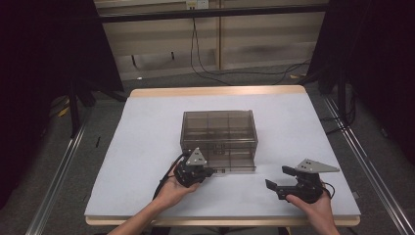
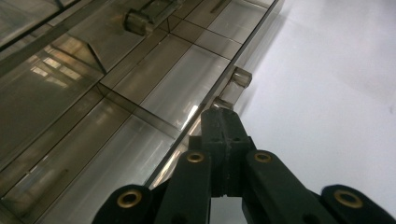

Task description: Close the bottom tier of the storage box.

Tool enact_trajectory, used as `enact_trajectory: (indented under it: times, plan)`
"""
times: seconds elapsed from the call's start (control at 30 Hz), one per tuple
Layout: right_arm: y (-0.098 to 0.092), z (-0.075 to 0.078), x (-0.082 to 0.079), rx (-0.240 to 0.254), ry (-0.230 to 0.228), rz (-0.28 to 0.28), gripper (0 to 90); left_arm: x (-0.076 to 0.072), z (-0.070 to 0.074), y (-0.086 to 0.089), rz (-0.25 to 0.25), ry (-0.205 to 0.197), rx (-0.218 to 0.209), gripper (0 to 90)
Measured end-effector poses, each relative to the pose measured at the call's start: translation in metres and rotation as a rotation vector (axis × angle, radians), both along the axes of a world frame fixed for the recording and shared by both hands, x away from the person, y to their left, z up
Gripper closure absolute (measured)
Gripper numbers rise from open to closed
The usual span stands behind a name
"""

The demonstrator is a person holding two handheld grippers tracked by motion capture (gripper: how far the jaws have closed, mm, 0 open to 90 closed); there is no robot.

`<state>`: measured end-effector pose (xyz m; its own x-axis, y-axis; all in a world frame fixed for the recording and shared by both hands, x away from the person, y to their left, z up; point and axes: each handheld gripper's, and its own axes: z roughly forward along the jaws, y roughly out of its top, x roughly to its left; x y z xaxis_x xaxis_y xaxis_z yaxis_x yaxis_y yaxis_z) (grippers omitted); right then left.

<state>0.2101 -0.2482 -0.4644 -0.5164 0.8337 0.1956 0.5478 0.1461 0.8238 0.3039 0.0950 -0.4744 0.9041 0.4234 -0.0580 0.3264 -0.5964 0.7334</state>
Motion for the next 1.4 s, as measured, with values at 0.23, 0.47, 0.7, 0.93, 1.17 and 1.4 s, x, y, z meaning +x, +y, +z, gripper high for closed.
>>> enact_trajectory:
  times: [0.23, 0.47, 0.7, 0.93, 1.17, 1.4]
  plan:
    - [0.0, 0.0, 0.0, -0.001, 0.0, 0.002, 16.2, 0.003, -0.002, 0.001, 0.015, 0.009, -0.004, 90.0]
    - [0.002, -0.001, 0.001, -0.003, 0.007, 0.004, 16.2, 0.006, -0.001, 0.001, 0.014, 0.005, 0.015, 90.0]
    - [0.001, -0.001, 0.002, -0.003, 0.005, 0.002, 16.2, 0.01, -0.002, 0.001, 0.021, 0.017, 0.038, 90.0]
    - [0.001, -0.002, 0.002, -0.003, 0.008, 0.002, 16.2, 0.014, -0.001, 0.0, 0.006, 0.03, 0.052, 90.0]
    - [0.001, -0.002, 0.002, 0.0, 0.009, -0.012, 16.2, 0.018, -0.002, -0.004, 0.031, 0.009, 0.057, 90.0]
    - [0.001, -0.001, 0.002, 0.003, 0.008, -0.007, 16.2, 0.017, -0.002, -0.005, 0.057, -0.002, 0.043, 90.0]
